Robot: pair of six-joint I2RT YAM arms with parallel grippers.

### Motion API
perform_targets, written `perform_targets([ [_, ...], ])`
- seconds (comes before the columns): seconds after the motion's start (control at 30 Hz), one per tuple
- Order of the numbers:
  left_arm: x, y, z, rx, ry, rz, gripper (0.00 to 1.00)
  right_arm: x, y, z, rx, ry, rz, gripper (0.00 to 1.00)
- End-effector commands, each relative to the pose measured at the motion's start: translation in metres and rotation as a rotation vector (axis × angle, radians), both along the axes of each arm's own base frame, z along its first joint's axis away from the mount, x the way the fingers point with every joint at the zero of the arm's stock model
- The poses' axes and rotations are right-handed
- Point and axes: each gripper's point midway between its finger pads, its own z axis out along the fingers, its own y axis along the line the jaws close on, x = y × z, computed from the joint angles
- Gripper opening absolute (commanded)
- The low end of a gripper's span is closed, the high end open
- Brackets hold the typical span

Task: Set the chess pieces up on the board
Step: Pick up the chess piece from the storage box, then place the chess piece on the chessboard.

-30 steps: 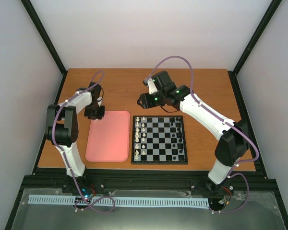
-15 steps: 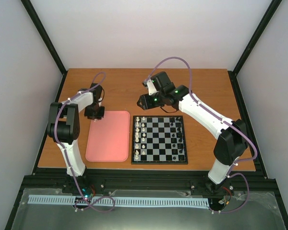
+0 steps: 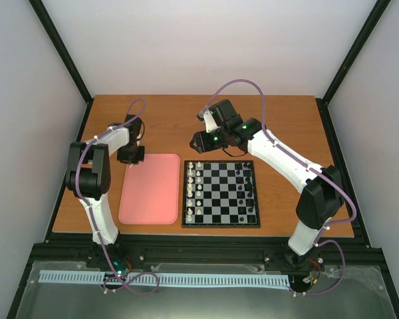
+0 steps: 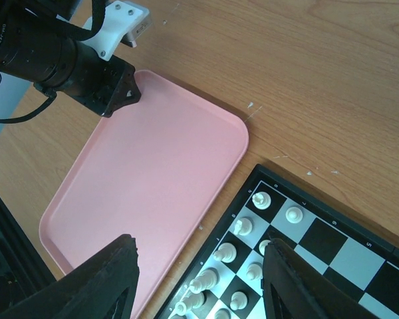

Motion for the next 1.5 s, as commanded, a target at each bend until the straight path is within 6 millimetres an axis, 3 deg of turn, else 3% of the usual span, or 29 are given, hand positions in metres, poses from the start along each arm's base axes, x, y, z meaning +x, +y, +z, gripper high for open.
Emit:
perform_targets([
  [0.0,0.010,-0.002,0.007,-0.004,-0.035,0.009,0.01,-0.002,-0.002,0.006,0.007,-0.009,0.002,0.60],
  [0.17,0.012,-0.012,0.030,-0.073,-0.083,0.042,0.01,-0.003,-0.002,0.005,0.013,-0.004,0.002,0.60],
  [0.37,0.005,-0.050,0.080,-0.332,-0.154,0.125,0.01,-0.009,-0.004,0.010,0.017,-0.028,0.032,0.60],
  [0.67,0.019,-0.128,0.199,-0.971,-0.272,0.355,0.01,-0.024,-0.002,0.043,0.102,-0.132,0.093,0.60],
  [0.9,0.013,-0.143,0.266,-1.205,-0.299,0.449,0.01,-0.024,0.031,0.074,0.178,-0.196,0.177,0.59],
  [1.1,-0.002,-0.150,0.297,-1.316,-0.290,0.475,0.01,-0.008,0.054,0.091,0.233,-0.237,0.206,0.59],
  [1.47,-0.020,-0.149,0.316,-1.354,-0.298,0.491,0.01,0.010,0.083,0.133,0.337,-0.306,0.255,0.57],
])
